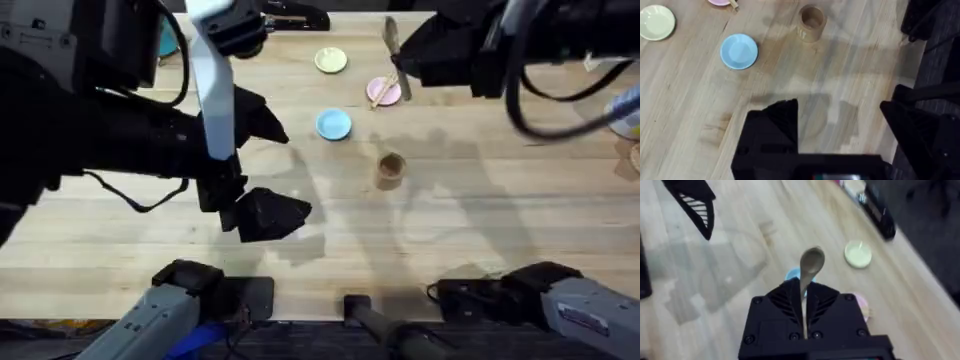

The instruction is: Pick up a utensil and set it on the pink plate, then put the other utensil in the container.

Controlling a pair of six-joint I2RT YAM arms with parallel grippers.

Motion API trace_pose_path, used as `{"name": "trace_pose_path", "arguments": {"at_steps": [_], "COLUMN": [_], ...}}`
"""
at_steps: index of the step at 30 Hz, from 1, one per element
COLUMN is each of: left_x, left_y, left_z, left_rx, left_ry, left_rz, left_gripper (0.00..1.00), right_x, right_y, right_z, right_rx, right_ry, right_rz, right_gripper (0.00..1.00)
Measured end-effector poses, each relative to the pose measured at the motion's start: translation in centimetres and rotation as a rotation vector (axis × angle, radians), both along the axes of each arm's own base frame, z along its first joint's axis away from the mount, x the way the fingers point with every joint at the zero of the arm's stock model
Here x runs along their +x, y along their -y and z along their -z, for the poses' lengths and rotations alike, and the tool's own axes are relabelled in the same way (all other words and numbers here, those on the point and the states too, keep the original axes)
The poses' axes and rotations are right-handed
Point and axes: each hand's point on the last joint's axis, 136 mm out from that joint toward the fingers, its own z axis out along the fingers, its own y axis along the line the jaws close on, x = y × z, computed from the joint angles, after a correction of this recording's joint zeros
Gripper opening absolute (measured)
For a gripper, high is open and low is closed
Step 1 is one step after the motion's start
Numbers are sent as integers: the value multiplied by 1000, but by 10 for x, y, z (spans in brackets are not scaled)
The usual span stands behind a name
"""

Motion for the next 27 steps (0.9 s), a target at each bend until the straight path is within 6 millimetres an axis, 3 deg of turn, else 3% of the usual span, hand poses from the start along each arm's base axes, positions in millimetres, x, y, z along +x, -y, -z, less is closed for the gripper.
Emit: {"name": "trace_pose_path", "arguments": {"at_steps": [8,18,27], "left_x": [0,0,0], "left_y": [0,0,0], "left_z": [0,0,0], "left_rx": [0,0,0], "left_ry": [0,0,0], "left_rz": [0,0,0], "left_gripper": [995,995,995], "right_x": [-13,-42,-47], "right_y": [1,4,13], "right_z": [18,41,65], "right_rx": [115,221,276], "right_ry": [186,177,243], "right_rz": [-117,-241,-282], "right_gripper": [34,34,35]}}
